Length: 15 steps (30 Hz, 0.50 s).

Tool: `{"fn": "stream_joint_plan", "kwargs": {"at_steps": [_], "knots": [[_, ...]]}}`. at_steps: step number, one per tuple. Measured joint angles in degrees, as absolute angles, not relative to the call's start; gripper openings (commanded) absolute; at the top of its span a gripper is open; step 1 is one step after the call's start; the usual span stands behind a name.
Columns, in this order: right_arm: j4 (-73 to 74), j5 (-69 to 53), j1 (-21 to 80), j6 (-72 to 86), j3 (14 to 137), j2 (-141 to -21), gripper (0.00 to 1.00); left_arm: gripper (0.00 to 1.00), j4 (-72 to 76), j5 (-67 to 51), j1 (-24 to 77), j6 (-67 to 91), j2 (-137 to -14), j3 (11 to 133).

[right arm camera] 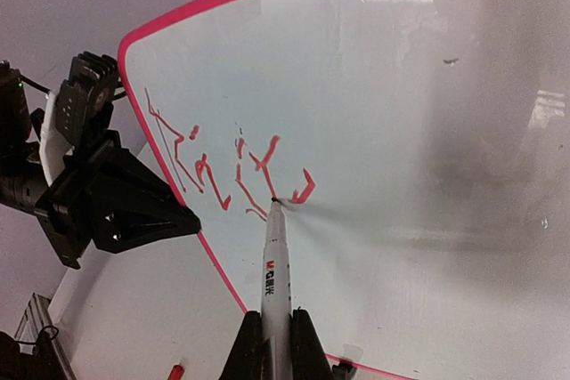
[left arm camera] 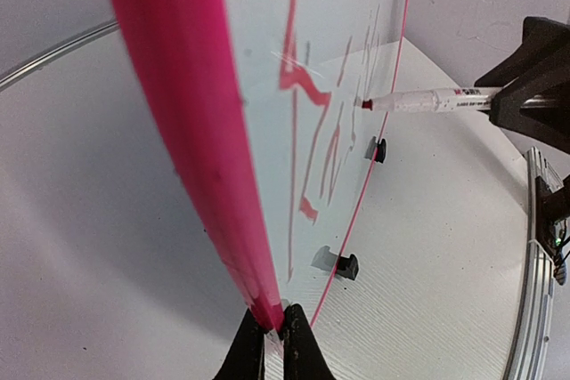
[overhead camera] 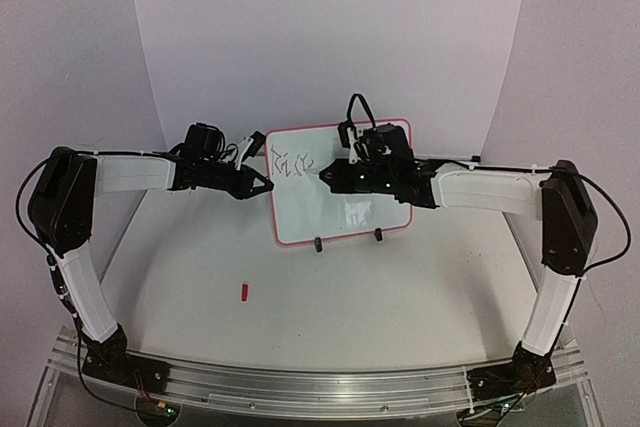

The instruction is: Write a sentence on the whiteboard

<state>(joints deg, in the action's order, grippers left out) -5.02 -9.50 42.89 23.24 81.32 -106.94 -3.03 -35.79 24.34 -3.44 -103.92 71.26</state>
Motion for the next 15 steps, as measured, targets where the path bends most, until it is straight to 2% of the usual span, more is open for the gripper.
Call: {"fn": "stream_joint_plan", "kwargs": {"at_steps": [15], "knots": [[-4.5,-6.0,43.4,23.9,76.8,-104.8,0.00,0.00,-3.0,-35.7,24.3,-3.4,-103.9,71.3]]}}
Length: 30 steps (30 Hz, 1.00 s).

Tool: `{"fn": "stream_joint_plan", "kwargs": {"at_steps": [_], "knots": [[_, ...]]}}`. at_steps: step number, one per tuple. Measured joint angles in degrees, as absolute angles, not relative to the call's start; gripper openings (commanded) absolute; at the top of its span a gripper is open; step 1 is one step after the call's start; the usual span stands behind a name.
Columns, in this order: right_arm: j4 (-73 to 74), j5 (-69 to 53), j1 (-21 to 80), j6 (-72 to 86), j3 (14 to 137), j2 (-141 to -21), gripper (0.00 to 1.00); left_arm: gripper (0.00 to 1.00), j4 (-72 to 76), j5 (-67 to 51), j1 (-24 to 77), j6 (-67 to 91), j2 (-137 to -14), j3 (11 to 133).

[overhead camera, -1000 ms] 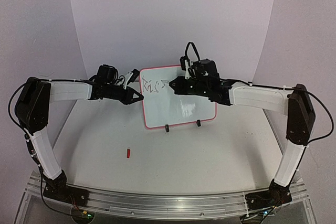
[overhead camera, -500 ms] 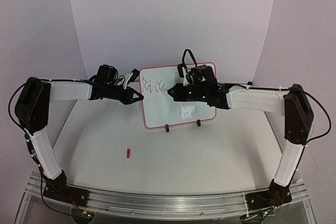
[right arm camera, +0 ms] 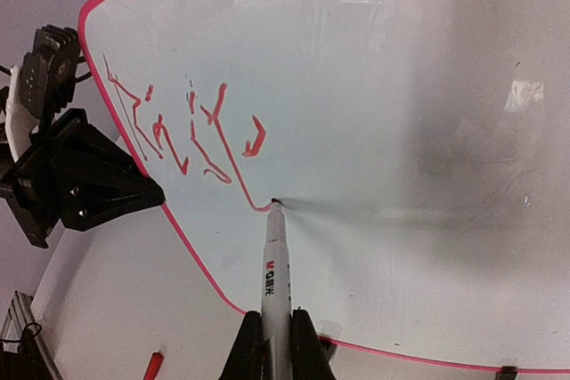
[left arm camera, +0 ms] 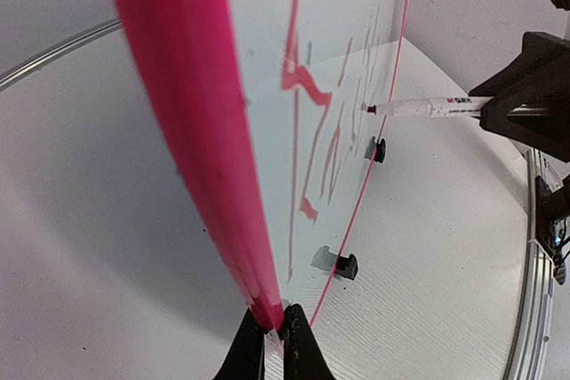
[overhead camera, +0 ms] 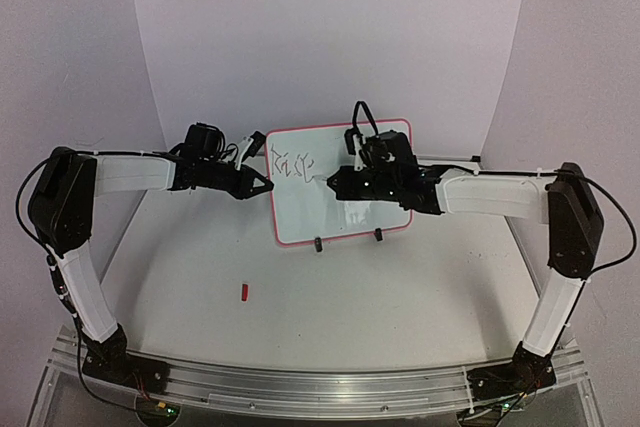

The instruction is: Write a sentence on the whiteboard

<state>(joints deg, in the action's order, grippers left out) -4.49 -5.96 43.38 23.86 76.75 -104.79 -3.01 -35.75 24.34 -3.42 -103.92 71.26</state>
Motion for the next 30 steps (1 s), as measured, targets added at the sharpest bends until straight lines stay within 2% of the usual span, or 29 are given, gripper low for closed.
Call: {"fn": "stream_joint_plan", "kwargs": {"at_steps": [30], "knots": [[-5.7,-2.3,42.9,24.3,75.0,-100.7,0.00,0.00,-3.1,-35.8,24.3,-3.5,-103.9,71.3]]}}
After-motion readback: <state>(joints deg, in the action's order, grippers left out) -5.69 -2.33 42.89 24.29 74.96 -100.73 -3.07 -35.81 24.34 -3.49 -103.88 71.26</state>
